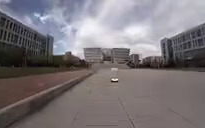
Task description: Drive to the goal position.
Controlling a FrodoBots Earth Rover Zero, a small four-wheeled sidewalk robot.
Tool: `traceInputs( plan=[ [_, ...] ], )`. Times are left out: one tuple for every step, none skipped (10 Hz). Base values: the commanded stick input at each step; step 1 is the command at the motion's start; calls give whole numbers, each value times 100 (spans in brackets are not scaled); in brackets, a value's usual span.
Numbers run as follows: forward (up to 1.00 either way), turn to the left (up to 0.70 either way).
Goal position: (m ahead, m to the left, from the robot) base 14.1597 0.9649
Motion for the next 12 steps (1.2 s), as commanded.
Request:
traceInputs(
  plan=[
    [70,0],
    [70,0],
    [70,0],
    [70,0],
    [70,0],
    [70,0],
    [70,0],
    [70,0],
    [70,0],
    [70,0],
    [70,0],
    [70,0]
  ],
)
